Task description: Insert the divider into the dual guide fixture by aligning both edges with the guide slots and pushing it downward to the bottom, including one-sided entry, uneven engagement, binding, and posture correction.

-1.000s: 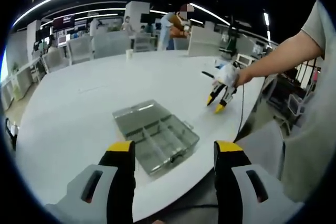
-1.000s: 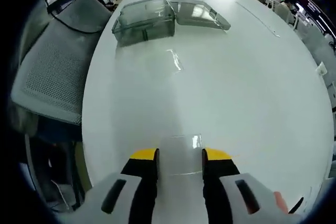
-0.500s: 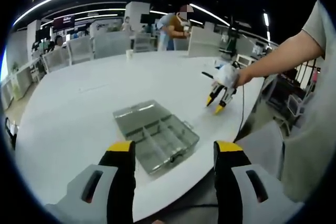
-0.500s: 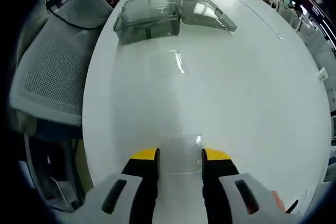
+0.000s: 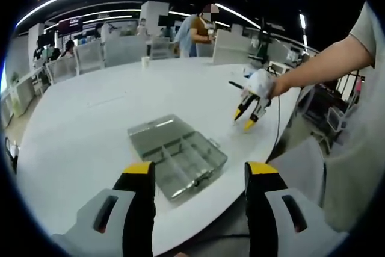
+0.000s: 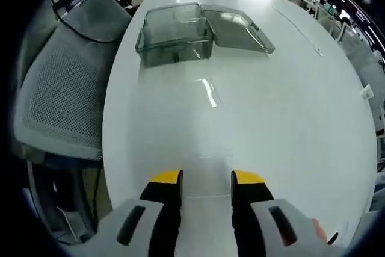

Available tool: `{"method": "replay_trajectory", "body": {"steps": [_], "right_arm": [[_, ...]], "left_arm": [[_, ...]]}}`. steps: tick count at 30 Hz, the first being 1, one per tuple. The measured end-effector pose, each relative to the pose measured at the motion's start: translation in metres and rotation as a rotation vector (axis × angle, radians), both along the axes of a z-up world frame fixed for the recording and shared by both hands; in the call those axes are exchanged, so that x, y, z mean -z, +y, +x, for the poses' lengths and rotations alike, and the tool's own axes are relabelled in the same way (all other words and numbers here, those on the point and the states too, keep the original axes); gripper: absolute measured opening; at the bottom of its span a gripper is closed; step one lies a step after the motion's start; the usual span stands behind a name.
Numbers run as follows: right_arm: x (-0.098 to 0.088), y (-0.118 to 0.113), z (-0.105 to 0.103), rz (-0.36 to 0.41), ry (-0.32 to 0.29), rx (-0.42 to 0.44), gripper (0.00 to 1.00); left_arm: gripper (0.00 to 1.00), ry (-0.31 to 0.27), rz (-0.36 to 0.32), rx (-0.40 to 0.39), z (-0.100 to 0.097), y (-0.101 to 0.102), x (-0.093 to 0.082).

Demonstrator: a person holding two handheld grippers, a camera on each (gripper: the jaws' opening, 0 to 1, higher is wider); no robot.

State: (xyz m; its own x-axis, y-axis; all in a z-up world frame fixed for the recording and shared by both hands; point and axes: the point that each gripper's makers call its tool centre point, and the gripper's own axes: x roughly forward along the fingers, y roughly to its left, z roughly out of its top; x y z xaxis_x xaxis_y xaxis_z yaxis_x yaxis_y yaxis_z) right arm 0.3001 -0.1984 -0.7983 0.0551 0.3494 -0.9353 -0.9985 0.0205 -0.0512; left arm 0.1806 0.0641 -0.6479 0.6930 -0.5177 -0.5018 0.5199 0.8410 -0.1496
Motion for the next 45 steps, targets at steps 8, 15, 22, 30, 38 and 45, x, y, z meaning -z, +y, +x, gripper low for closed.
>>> {"method": "replay_trajectory", "body": {"steps": [8, 15, 22, 30, 38, 45], "right_arm": [[-0.012, 0.012, -0.012, 0.020, -0.022, -0.008, 0.28], [-0.029, 0.030, -0.024, 0.052, -0.042, -0.010, 0.28], [-0.046, 0.055, -0.035, 0.082, -0.071, -0.038, 0.28], [-0.064, 0.091, -0.054, 0.128, -0.099, -0.082, 0.28], [-0.076, 0.128, -0.073, 0.177, -0.120, -0.131, 0.28], [-0.087, 0.149, -0.082, 0.202, -0.133, -0.155, 0.28]], "left_arm": [[0.59, 0.012, -0.005, 0.037, 0.000, -0.009, 0.001], [0.58, 0.010, -0.014, 0.070, 0.005, -0.015, -0.001], [0.55, 0.028, -0.035, 0.097, 0.006, -0.021, 0.003], [0.50, 0.043, -0.052, 0.118, 0.013, -0.025, 0.009], [0.38, 0.067, -0.094, 0.132, 0.022, -0.039, 0.014], [0.32, 0.105, -0.138, 0.149, 0.027, -0.055, 0.015]]}}
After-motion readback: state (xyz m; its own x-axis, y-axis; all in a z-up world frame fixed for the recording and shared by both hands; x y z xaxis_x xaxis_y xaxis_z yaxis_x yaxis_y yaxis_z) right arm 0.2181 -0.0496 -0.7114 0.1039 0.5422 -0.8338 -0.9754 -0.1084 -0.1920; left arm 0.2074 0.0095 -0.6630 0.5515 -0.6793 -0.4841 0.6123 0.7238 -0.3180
